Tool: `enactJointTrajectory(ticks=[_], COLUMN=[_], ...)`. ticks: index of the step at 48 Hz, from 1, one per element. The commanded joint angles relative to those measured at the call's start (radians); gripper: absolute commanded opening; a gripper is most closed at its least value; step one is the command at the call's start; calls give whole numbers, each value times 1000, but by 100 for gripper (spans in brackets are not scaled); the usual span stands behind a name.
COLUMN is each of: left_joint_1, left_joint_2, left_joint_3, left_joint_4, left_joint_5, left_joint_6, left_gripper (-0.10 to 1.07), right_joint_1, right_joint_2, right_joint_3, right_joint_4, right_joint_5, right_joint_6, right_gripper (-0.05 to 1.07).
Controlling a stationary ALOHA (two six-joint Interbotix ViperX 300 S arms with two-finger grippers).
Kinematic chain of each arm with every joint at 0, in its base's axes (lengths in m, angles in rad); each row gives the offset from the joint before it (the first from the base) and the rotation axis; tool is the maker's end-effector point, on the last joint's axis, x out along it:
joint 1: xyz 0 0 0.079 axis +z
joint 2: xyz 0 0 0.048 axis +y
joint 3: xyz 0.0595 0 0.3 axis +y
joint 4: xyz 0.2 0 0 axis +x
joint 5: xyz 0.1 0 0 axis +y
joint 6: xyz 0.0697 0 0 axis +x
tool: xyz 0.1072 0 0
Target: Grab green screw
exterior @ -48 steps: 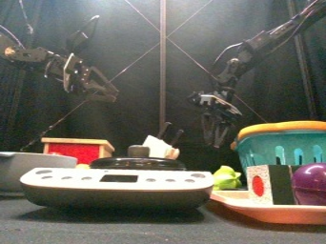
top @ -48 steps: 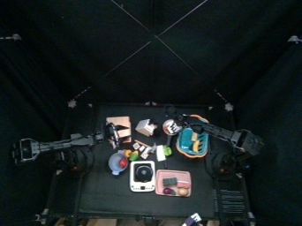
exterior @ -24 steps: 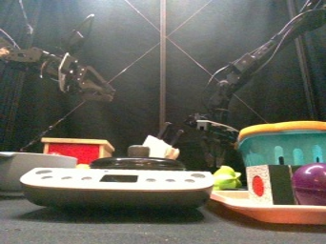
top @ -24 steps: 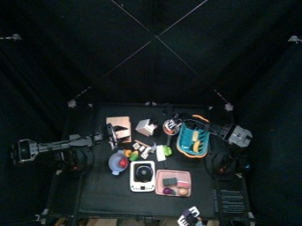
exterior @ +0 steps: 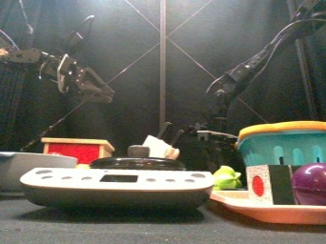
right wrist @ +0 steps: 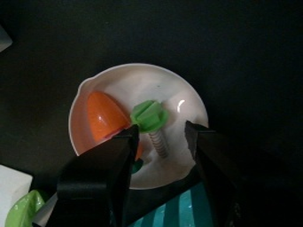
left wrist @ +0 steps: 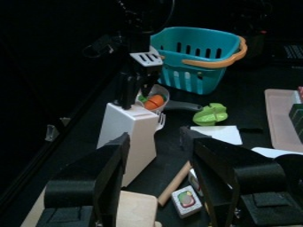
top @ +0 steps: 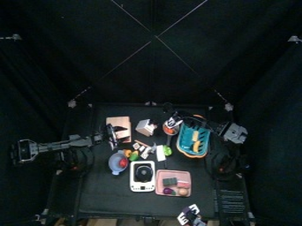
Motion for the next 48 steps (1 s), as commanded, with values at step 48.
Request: enactJointTrajectory(ticks=[48], left_joint_1=[0], left_joint_2=[-2], left_joint_3=[-3], left_joint_4=[-2], left_joint_5=[-9], left_joint_6=[0], left_gripper=[86], right_joint_1=[20], right_joint_2=[15], right_joint_3=[-86], right_joint_4=[18], right_joint_5=[109], right_joint_6=[-2], right_gripper=[83])
